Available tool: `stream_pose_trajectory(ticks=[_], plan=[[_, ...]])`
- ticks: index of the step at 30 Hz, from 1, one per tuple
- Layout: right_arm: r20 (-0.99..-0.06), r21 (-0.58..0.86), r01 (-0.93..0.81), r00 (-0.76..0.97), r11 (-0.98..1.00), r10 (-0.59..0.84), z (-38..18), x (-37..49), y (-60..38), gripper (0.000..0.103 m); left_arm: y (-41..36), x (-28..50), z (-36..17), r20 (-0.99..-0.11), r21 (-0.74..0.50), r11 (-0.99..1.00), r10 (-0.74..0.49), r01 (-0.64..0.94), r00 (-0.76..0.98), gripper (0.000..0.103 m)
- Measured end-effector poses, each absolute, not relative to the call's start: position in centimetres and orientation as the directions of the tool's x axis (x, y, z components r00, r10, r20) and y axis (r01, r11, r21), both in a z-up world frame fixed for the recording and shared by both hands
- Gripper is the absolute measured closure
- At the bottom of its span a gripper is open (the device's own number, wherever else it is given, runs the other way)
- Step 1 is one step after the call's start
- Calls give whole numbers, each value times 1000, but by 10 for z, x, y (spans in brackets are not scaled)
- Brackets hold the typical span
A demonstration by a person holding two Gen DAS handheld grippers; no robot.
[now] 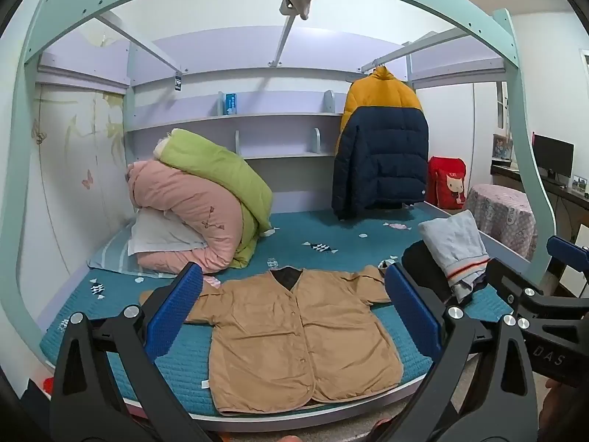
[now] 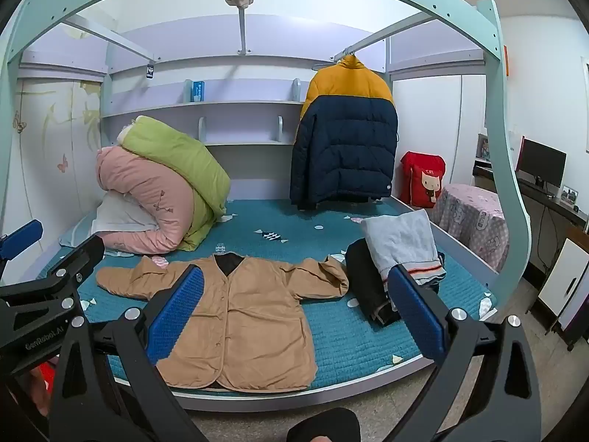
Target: Fold large clothes
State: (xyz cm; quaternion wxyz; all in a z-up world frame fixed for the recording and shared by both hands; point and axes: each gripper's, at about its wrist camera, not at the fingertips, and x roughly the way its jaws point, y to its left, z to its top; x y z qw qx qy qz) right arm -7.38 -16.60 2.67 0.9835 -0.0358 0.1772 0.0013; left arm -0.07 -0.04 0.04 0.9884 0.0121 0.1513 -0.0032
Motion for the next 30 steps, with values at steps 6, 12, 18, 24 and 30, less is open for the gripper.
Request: stream_pose_trajectory(ticks=[6, 12, 18, 24, 30], plan=[[-347, -72, -12, 938, 997, -14, 28, -75, -166, 7, 0, 1, -1, -312, 27, 1000, 0, 9, 950, 4], [-349, -65, -15, 937, 998, -9, 27, -74, -168, 7, -12, 0, 4, -306, 30, 1000, -1, 10, 952, 4], [-348, -65, -14, 938, 998, -9, 27, -73, -170, 7, -9, 0, 5, -302, 27, 1000, 0, 9, 953, 4], [-346, -62, -15, 938, 998, -7, 27, -73, -170, 7, -10, -1, 6, -298, 27, 1000, -2, 11, 955, 4], [-339, -60, -15, 941, 998, -6, 31, -77, -175, 7, -8, -7, 17, -284, 25, 1000, -10, 18, 959, 4]])
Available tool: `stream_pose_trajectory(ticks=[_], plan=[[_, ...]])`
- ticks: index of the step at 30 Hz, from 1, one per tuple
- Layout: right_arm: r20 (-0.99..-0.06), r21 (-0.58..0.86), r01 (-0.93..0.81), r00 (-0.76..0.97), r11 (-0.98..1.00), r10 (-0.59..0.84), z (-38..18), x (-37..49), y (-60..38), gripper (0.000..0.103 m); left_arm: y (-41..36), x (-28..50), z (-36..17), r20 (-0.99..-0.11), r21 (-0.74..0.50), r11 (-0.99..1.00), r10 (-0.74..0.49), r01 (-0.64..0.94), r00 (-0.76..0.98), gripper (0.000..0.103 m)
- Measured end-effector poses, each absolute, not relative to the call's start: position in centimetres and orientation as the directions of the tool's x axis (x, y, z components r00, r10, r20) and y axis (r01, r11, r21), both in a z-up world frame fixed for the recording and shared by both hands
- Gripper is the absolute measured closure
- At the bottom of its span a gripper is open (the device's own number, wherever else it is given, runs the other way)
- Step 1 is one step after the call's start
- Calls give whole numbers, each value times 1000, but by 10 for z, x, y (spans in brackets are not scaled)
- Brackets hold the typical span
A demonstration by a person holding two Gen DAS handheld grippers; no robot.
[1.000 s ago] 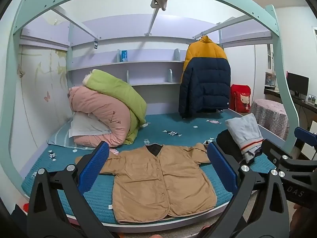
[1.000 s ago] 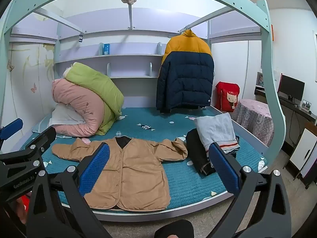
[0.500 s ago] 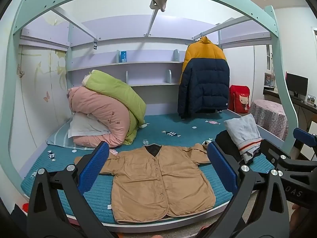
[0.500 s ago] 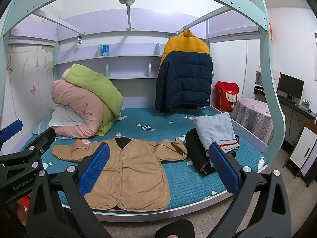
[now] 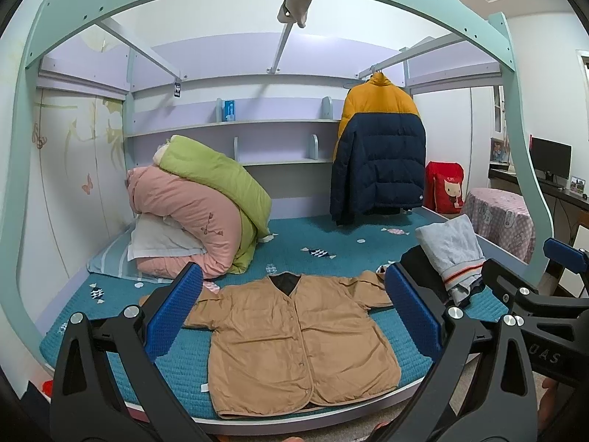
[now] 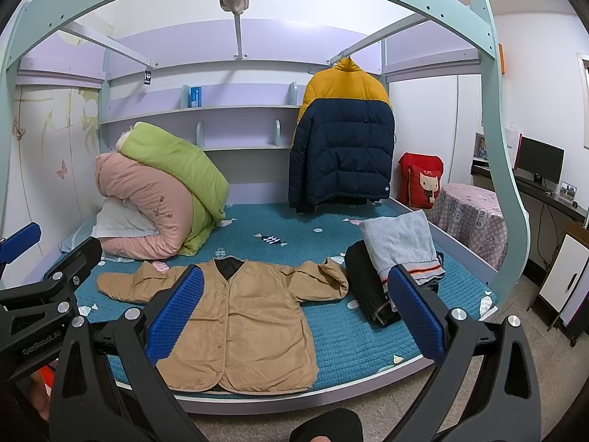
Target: Fold large clothes
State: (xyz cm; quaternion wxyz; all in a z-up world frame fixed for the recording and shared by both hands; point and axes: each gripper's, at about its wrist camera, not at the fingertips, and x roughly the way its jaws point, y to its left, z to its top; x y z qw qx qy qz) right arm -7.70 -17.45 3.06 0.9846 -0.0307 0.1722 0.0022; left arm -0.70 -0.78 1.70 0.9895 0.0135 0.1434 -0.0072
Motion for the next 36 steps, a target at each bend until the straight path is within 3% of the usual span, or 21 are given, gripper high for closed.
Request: stream_pose_trajectory(ticks=[36], plan=[[-329, -53, -9, 944, 999, -8, 39, -80, -175, 7, -5, -9, 22, -263, 31, 999, -12, 21, 965, 4]])
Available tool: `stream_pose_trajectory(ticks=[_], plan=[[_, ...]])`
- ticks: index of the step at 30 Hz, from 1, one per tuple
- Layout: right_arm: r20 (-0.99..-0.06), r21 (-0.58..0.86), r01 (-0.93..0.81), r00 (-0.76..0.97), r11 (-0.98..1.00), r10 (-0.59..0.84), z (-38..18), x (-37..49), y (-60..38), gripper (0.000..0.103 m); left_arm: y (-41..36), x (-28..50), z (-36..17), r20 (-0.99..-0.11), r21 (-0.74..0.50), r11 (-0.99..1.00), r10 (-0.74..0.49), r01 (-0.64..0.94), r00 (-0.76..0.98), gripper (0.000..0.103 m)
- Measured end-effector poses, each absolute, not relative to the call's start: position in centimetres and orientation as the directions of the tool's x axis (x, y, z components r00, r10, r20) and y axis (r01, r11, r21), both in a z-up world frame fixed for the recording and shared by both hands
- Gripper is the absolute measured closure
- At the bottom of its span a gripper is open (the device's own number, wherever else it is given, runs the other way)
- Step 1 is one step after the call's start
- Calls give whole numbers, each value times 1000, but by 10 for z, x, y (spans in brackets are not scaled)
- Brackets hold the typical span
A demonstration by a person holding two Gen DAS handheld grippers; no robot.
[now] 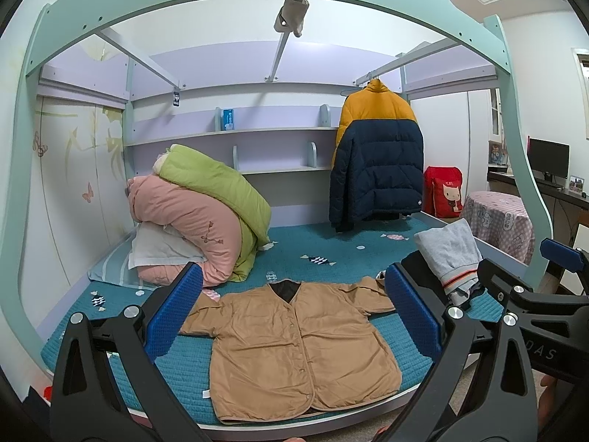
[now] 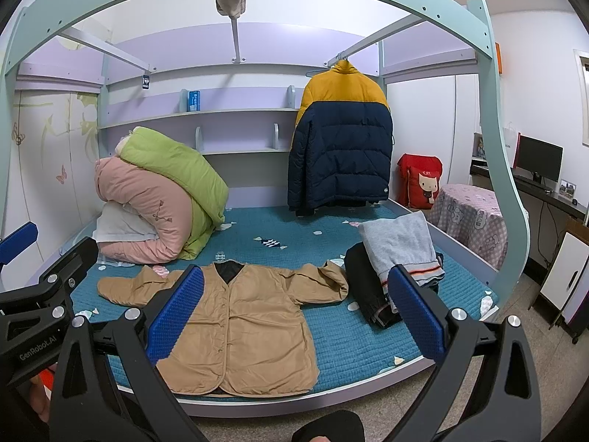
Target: Fold large clothes
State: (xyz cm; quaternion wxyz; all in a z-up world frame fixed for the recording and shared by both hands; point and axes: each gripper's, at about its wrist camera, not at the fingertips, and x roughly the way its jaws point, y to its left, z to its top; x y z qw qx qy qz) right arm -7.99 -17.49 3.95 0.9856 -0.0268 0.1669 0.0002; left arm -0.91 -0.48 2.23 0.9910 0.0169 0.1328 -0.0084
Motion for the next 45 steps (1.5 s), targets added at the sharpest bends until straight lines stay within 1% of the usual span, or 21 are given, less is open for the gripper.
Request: stream_pose_trajectory(ticks=[28, 36, 45], plan=[[-335, -46, -12, 942, 999, -4, 42, -78, -177, 7, -7, -9, 22, -259, 38, 999, -10, 21, 966, 4], [-360, -39, -11, 933, 999, -4, 26, -61, -175, 7, -6, 7, 13, -280, 42, 999, -12, 25, 960, 4], [-407, -26, -16, 914, 1000, 4, 8, -28, -173, 7, -5, 40, -11, -312, 55, 998, -13, 31, 950, 4]])
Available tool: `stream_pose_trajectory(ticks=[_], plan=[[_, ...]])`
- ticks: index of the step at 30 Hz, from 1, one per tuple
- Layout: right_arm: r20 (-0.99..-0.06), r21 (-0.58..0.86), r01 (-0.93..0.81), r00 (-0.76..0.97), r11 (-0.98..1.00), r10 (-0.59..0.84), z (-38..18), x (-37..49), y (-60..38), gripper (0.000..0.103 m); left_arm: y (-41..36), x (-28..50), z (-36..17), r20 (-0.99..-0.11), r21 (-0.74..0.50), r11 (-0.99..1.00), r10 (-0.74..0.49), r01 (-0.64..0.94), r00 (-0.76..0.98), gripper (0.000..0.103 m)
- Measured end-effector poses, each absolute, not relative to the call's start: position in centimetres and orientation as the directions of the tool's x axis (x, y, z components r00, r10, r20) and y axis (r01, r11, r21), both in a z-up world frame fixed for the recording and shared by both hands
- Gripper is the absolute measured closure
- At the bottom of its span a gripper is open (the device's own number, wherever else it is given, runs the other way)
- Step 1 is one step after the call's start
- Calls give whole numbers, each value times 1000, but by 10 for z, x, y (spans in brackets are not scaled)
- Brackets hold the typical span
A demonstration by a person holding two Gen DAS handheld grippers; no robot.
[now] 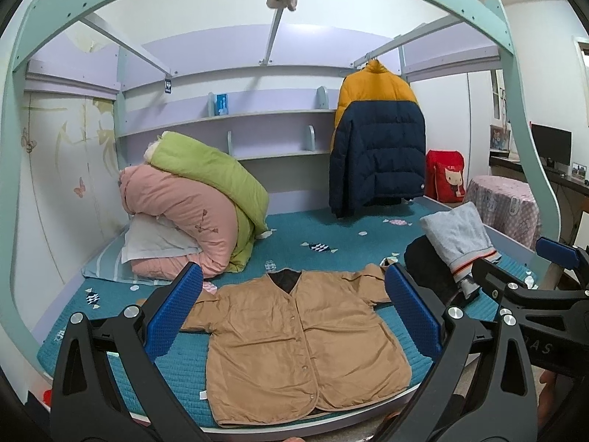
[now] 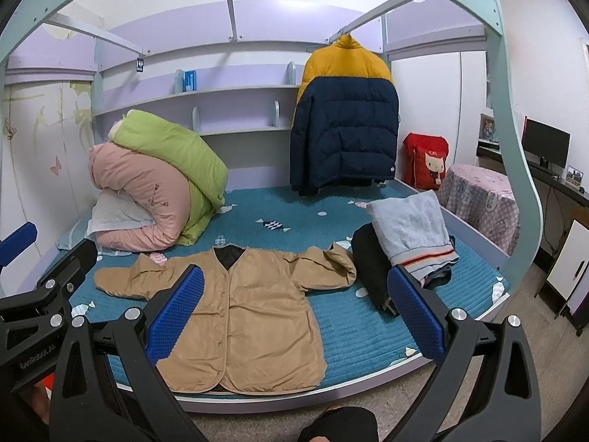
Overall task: Fold large clothes
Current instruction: 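Lower both tools to the tan jacket and grasp a sleeve with the left tool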
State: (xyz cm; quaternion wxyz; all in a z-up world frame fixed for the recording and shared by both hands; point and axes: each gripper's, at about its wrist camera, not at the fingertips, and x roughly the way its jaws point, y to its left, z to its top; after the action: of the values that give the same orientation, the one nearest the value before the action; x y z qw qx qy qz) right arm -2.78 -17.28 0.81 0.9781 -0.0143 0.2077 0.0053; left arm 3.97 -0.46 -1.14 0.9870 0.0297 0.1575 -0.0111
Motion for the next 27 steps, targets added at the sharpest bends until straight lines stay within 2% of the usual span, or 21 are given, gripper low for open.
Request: stream_pose_trajectory(ticks=[10, 17, 21, 24, 27], plan=[[-500, -44, -51, 866, 998, 22, -30, 33, -151, 7, 15, 95, -57, -373, 47, 999, 18, -1, 928, 4], [-611, -55, -132, 789, 990, 72, -90, 101, -111, 7, 68, 167, -119, -521, 27, 997, 78, -75, 850, 4], [-692, -12, -216, 706, 976, 147, -142, 158, -71, 7, 122, 212, -174, -614, 44, 989, 136, -138, 778, 4], [-732, 14, -259, 655, 966, 187, -174, 195, -43, 7, 190, 248, -222, -690, -31, 979, 124, -201, 713, 5], [-761, 42, -297, 610, 954, 223, -206, 230, -12, 7, 251, 278, -261, -739, 5, 956, 202, -294, 643, 5]])
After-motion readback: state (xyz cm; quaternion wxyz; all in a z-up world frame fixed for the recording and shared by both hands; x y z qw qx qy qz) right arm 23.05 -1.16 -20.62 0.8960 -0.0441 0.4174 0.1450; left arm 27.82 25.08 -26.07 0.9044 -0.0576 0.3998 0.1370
